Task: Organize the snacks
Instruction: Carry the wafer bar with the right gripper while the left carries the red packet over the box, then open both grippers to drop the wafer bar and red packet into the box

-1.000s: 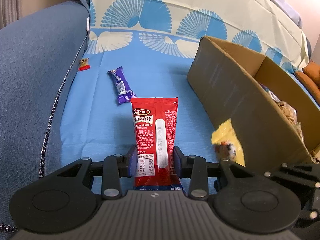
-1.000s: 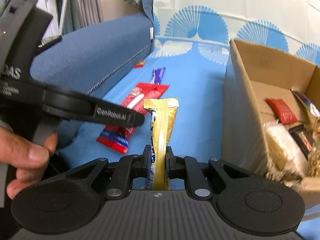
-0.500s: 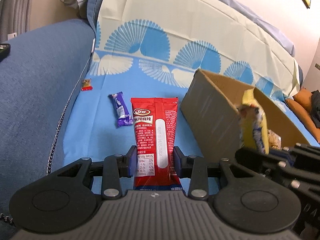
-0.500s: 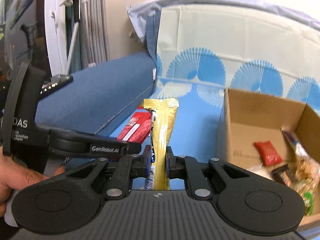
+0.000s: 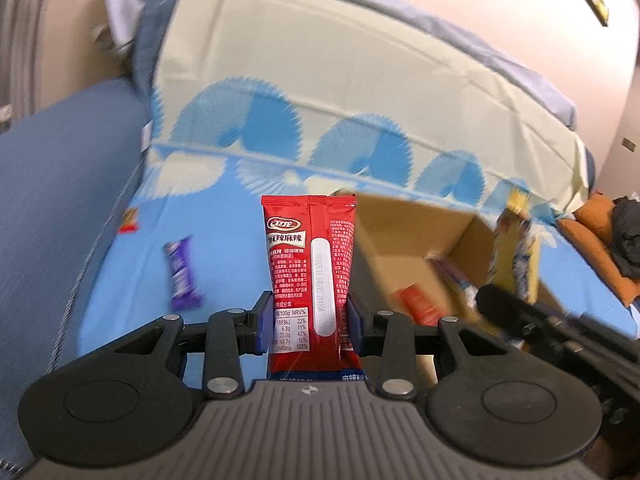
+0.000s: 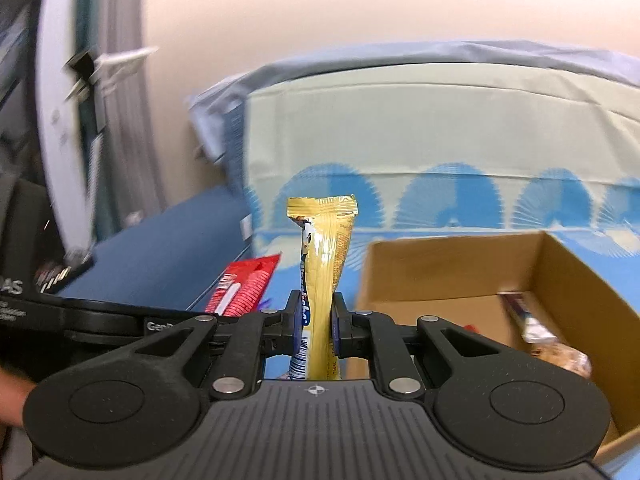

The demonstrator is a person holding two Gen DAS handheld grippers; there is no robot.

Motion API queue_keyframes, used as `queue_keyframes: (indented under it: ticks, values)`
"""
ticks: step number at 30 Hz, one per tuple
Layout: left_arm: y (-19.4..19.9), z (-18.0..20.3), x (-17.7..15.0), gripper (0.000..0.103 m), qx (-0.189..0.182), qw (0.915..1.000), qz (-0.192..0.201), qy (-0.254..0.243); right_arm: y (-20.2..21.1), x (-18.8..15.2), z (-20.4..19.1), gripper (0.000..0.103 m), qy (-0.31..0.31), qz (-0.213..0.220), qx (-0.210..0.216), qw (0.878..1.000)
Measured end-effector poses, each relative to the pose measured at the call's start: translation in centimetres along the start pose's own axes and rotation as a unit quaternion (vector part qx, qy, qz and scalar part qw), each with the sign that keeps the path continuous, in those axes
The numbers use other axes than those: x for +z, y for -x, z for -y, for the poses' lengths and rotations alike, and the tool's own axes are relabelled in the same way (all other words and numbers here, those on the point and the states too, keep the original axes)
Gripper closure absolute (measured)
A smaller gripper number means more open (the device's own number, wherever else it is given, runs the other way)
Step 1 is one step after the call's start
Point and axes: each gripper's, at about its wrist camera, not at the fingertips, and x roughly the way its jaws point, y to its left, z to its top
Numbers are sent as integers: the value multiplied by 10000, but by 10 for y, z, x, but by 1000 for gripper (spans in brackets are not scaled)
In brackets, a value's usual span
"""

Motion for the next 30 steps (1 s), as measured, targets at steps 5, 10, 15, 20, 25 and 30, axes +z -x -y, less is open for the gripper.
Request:
queue_keyframes:
  ticks: [5, 10, 15, 20, 25, 30]
  values:
    - [-8, 55, 23, 62, -308, 9992, 121, -224, 4, 7, 38, 89, -565, 226, -531, 9967]
    - [-17, 109, 39, 62, -638, 9965, 233, -478, 5, 8, 81, 89, -1162, 257, -1162, 9861]
    - [-26, 147, 50, 62, -875, 9941, 318, -549, 3, 7, 109, 89, -1488, 324, -1553, 9761]
    - [-32, 172, 57, 49, -1099, 9912, 228, -697, 2, 4, 117, 77, -1488, 316, -1752, 9727]
    - [-24, 175, 48, 23, -994, 9880, 581, -1028, 4, 0, 118, 24, -1404, 335, -2220, 9643]
    - [-8, 138, 24, 28, -896, 9875, 714, -1082, 0, -6, 113, 25, -1216, 282, -2269, 9659]
